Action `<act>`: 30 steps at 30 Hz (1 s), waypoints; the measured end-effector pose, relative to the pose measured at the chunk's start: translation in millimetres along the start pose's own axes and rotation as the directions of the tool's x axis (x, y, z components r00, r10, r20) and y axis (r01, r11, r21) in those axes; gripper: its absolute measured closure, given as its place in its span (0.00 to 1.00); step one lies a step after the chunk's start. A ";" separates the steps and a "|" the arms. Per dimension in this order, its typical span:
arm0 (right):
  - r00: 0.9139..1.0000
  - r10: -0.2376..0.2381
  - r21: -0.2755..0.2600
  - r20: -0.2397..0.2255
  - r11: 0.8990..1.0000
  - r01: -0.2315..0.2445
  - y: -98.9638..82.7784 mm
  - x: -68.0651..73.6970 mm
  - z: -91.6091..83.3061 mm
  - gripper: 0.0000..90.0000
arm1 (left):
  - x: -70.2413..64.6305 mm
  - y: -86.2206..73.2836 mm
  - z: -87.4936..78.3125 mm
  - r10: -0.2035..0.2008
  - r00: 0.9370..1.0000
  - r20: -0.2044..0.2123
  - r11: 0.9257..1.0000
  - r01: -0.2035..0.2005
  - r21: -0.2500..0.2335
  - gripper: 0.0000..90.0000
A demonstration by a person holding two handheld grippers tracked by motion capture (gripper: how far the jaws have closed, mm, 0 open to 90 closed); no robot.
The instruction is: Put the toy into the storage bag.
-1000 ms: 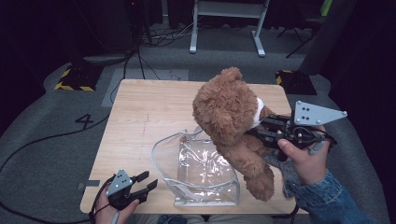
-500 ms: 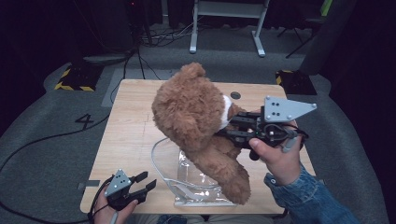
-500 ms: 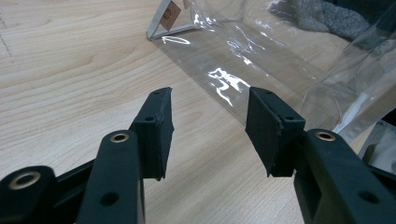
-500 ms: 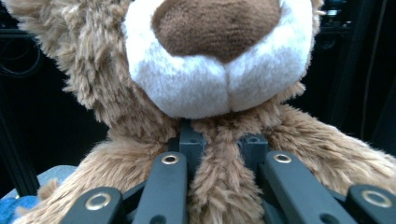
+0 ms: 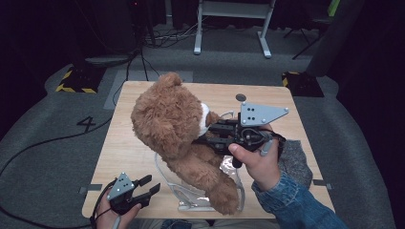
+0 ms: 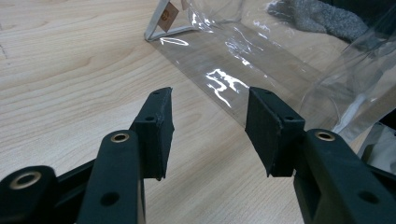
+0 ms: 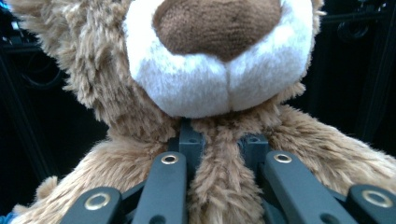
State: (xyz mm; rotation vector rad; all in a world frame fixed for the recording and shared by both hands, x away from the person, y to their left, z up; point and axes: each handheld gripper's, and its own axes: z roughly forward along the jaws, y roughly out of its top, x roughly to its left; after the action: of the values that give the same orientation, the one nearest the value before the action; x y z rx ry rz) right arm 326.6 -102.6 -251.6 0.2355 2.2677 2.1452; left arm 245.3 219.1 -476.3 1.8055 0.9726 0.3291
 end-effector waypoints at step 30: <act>0.932 0.009 -0.011 0.362 1.000 -0.006 -25.6 -47.5 -54.0 0.84 | -1.4 1.6 4.6 0.014 1.000 0.010 1.000 -0.014 0.006 0.57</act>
State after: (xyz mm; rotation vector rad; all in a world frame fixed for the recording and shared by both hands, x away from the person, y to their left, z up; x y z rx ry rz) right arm 365.0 -162.9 -278.4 0.5870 2.0480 1.9200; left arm 248.0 214.9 -476.7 1.8190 0.9554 0.3257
